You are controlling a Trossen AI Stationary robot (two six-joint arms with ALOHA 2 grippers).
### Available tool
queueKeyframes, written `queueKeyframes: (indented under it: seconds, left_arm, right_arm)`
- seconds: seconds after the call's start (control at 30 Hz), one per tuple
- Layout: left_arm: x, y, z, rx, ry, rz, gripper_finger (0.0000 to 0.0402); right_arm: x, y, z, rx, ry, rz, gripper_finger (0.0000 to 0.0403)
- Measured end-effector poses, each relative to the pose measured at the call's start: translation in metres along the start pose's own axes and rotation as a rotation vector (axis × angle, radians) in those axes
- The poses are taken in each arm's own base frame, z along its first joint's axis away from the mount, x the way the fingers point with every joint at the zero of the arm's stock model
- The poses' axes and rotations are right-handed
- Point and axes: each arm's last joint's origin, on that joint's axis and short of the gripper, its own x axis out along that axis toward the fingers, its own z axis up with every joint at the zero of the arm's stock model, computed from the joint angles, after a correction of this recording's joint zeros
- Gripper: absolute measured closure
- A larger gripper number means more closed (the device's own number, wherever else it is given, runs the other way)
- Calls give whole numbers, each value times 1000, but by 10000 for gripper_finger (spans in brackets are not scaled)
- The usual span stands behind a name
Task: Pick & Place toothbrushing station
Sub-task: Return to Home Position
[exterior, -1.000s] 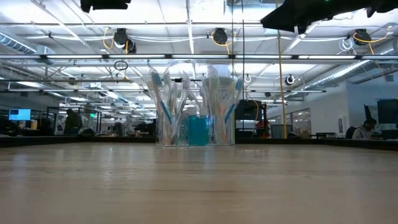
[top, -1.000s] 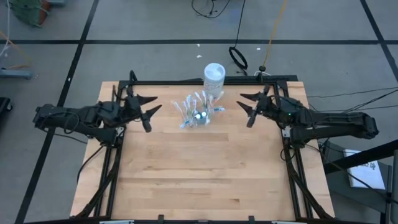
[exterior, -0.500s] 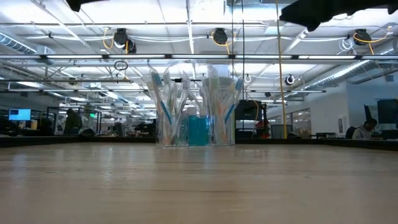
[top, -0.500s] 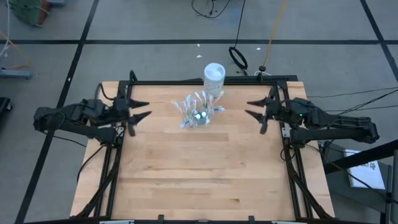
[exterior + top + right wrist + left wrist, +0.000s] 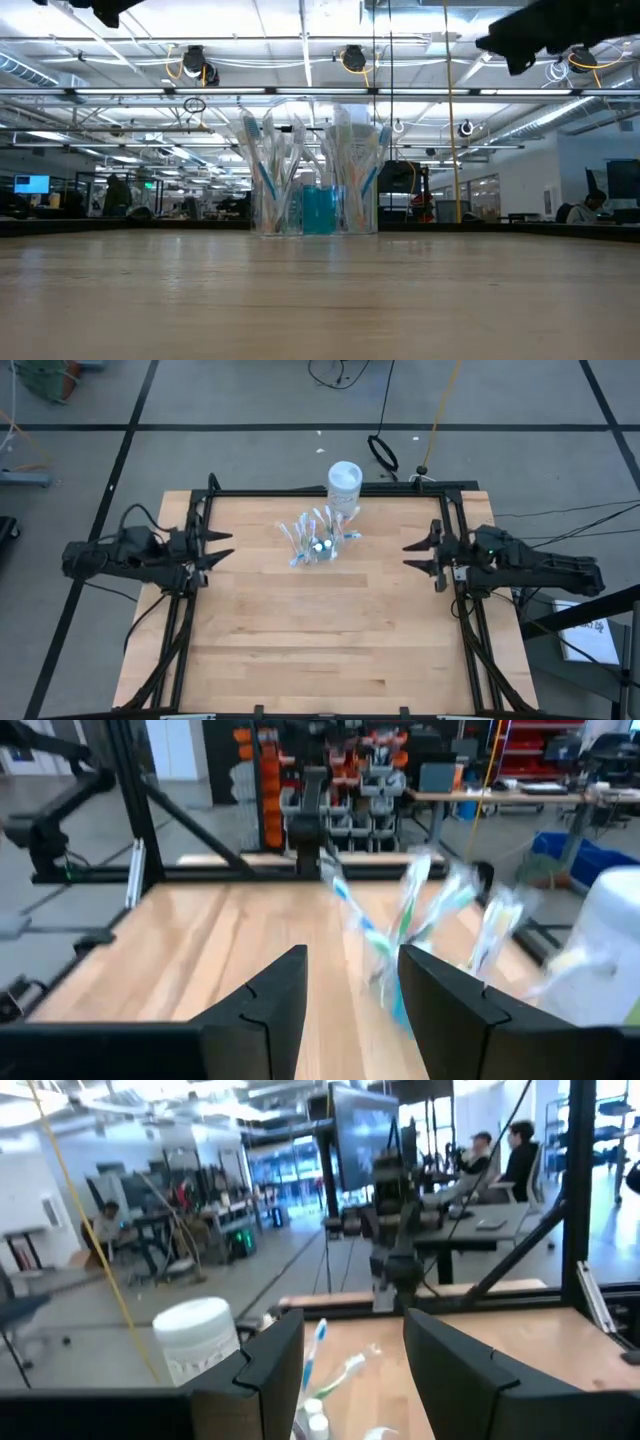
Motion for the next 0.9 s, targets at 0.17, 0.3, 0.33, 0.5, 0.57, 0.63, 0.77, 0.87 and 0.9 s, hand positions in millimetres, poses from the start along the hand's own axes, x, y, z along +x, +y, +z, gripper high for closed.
queueKeyframes:
  seconds: [0.17, 0.3, 0.33, 0.5, 0.57, 0.63, 0.77, 0.87, 0.9]
  left_arm:
    - [-11, 1, -11, -2, -77, 12, 222]
    - [-16, 0, -23, 15, -88, 15, 222]
    - [-17, 0, -26, 27, -88, 16, 222]
    - [-19, -4, -49, 32, -69, 11, 222]
    - [-20, -5, -54, 16, -88, 14, 222]
    - [-20, -6, -59, 7, -100, 16, 222]
    - [-18, -8, -64, 8, -107, -10, 222]
    - [-17, -11, -68, 21, -110, -63, 222]
    - [-16, -12, -70, 23, -107, -77, 222]
  right_arm:
    - [-2, 2, -16, 27, -41, 48, 253]
    - [-8, 5, -17, 42, -67, 144, 250]
    - [-10, 6, -17, 36, -79, 158, 250]
    - [-18, 7, -22, 25, -107, 186, 252]
    - [-21, 8, -25, 23, -115, 186, 251]
    - [-24, 8, -30, 21, -128, 187, 250]
    - [-25, 8, -42, 18, -134, 187, 250]
    - [-27, 9, -47, 15, -155, 188, 250]
    - [-27, 9, -49, 18, -158, 191, 250]
